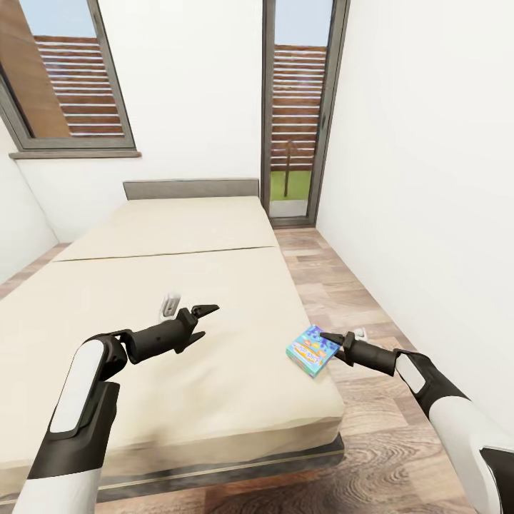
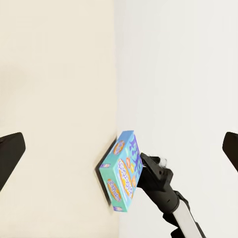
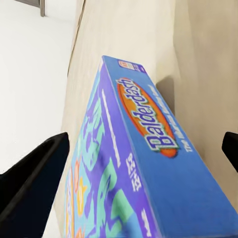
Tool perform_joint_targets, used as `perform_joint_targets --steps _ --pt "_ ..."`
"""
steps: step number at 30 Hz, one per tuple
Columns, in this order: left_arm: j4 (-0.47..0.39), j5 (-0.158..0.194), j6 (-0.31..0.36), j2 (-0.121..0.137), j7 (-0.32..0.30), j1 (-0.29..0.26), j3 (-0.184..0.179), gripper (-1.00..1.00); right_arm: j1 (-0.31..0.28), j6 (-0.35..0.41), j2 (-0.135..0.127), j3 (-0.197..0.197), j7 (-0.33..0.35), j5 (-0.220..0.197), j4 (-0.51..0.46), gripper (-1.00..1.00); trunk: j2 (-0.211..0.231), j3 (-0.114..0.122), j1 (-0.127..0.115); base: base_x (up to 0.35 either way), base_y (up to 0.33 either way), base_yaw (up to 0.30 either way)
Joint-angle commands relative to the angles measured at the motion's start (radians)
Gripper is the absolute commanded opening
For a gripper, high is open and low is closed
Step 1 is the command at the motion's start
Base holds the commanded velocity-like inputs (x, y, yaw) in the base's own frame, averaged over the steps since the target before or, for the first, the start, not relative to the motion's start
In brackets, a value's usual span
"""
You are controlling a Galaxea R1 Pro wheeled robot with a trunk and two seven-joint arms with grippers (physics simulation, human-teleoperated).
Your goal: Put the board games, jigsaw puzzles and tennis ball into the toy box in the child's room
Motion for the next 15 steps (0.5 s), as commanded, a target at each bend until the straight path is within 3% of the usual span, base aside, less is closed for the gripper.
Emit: perform_joint_targets --steps 1,15 --pt "0.000 0.010 0.004 -0.001 0.010 -0.001 0.002 1.00 0.000 0.015 0.029 -0.001 0.002 -0.009 0.000 -1.00 0.000 -0.001 0.000 0.000 0.000 0.003" --pt "0.000 0.010 0.004 0.000 0.010 -0.001 0.003 1.00 0.000 0.016 0.027 -0.001 0.005 -0.007 -0.001 -1.00 0.000 -0.001 0.000 0.000 0.000 0.001"
